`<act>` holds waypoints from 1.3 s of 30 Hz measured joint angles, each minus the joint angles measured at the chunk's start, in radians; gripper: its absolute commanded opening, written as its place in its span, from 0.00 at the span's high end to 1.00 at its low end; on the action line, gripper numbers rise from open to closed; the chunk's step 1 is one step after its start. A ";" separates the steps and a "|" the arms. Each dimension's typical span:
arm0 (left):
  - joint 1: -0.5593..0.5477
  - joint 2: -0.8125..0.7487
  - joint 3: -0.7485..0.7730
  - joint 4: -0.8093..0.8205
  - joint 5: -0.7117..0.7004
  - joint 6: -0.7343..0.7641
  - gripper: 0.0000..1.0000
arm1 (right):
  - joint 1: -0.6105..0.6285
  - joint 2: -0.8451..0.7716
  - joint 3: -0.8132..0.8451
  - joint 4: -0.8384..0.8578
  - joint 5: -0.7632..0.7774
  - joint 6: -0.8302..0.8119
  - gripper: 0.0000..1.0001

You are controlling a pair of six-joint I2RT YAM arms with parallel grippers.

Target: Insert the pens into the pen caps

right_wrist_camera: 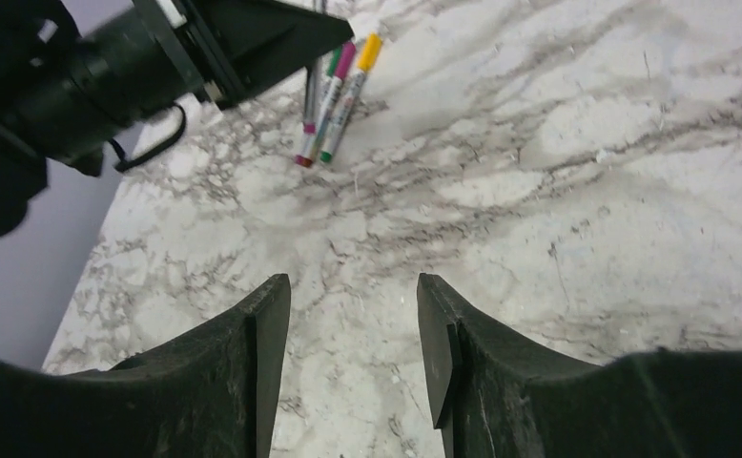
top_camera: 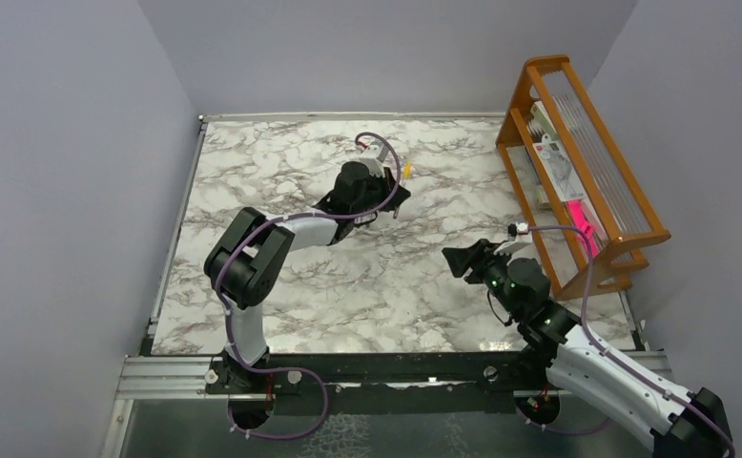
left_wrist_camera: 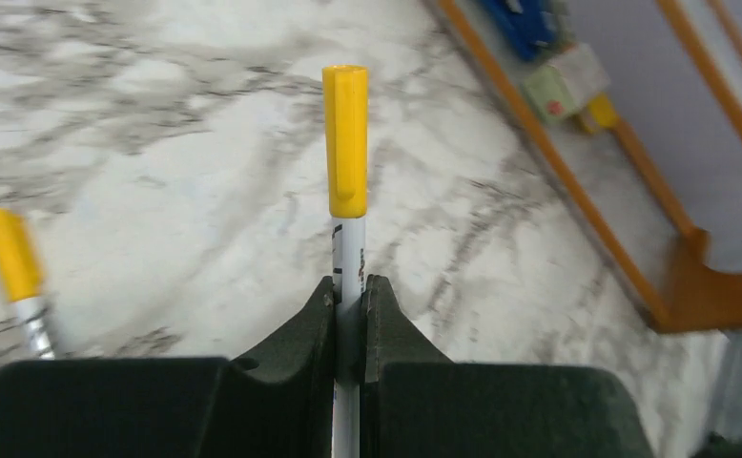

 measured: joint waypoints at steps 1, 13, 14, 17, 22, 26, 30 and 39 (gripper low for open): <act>-0.002 0.000 0.024 -0.062 -0.058 0.023 1.00 | 0.000 0.005 -0.012 -0.006 0.000 0.006 0.50; -0.036 0.063 0.278 -0.558 -0.463 0.169 1.00 | 0.000 0.112 -0.040 0.005 -0.005 0.029 0.55; -0.039 0.075 0.286 -0.584 -0.476 0.172 1.00 | 0.000 0.118 -0.040 0.008 -0.005 0.029 0.56; -0.048 0.105 0.306 -0.654 -0.504 0.172 0.98 | 0.000 0.128 -0.041 0.019 -0.006 0.029 0.56; -0.053 0.148 0.362 -0.738 -0.541 0.167 0.95 | 0.000 0.129 -0.050 0.029 -0.007 0.032 0.57; -0.053 0.186 0.419 -0.781 -0.555 0.160 0.93 | 0.000 0.136 -0.057 0.041 -0.009 0.032 0.58; -0.052 0.217 0.449 -0.808 -0.568 0.158 0.88 | 0.000 0.164 -0.062 0.059 -0.010 0.033 0.58; -0.053 0.259 0.500 -0.859 -0.591 0.156 0.83 | 0.000 0.219 -0.082 0.090 -0.018 0.051 0.58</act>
